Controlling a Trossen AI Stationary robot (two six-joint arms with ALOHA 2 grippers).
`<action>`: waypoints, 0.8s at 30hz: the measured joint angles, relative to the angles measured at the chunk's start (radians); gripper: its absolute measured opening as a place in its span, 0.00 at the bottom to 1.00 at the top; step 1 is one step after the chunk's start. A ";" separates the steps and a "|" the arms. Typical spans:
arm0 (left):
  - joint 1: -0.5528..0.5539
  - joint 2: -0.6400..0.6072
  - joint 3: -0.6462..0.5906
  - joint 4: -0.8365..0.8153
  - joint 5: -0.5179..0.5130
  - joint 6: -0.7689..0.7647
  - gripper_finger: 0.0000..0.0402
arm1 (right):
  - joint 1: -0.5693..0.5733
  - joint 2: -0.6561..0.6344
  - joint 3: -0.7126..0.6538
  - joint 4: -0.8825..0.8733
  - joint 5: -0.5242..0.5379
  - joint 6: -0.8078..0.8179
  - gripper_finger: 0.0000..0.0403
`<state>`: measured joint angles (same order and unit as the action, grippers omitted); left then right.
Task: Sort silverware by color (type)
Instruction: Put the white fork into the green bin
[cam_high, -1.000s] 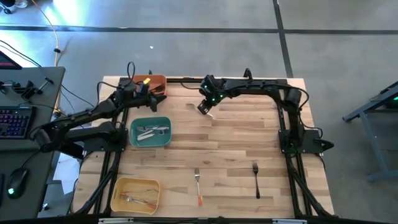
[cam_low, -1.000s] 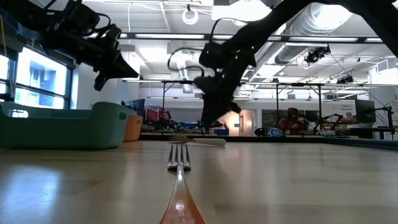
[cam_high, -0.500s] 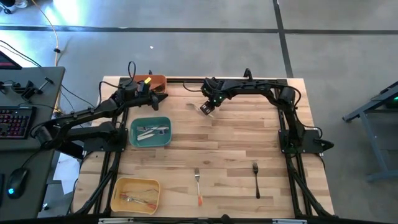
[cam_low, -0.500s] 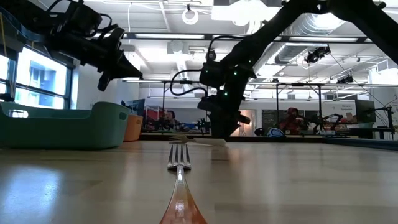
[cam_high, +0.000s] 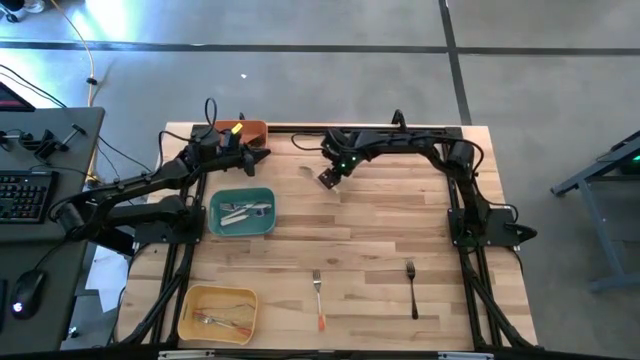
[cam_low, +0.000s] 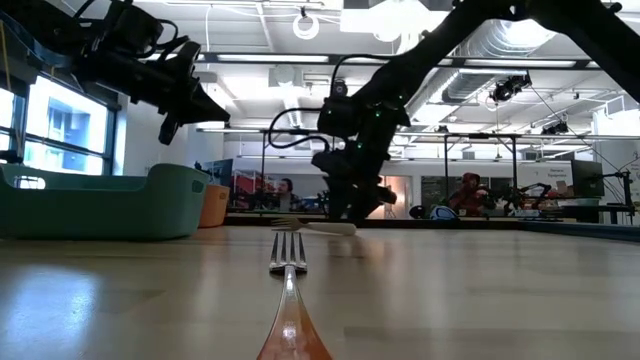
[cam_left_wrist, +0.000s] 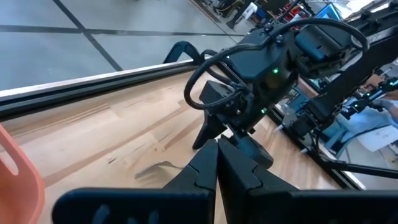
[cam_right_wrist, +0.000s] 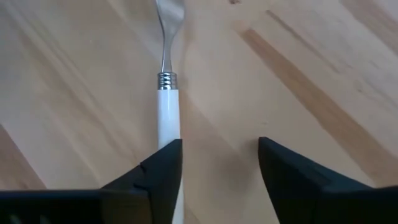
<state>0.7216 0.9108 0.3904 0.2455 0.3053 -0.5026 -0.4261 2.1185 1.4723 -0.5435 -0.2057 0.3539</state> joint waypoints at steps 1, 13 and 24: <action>0.000 0.000 0.000 -0.001 0.000 -0.003 0.00 | 0.002 0.000 0.000 0.005 0.003 0.005 0.50; -0.001 0.000 0.000 -0.016 0.008 -0.018 0.00 | 0.023 0.004 0.076 0.009 -0.006 0.007 0.56; 0.000 0.000 -0.001 -0.018 0.009 -0.017 0.00 | 0.057 0.074 0.091 0.102 0.175 0.020 0.55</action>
<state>0.7212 0.9108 0.3897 0.2277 0.3145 -0.5201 -0.3690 2.1922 1.5635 -0.4416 -0.0306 0.3737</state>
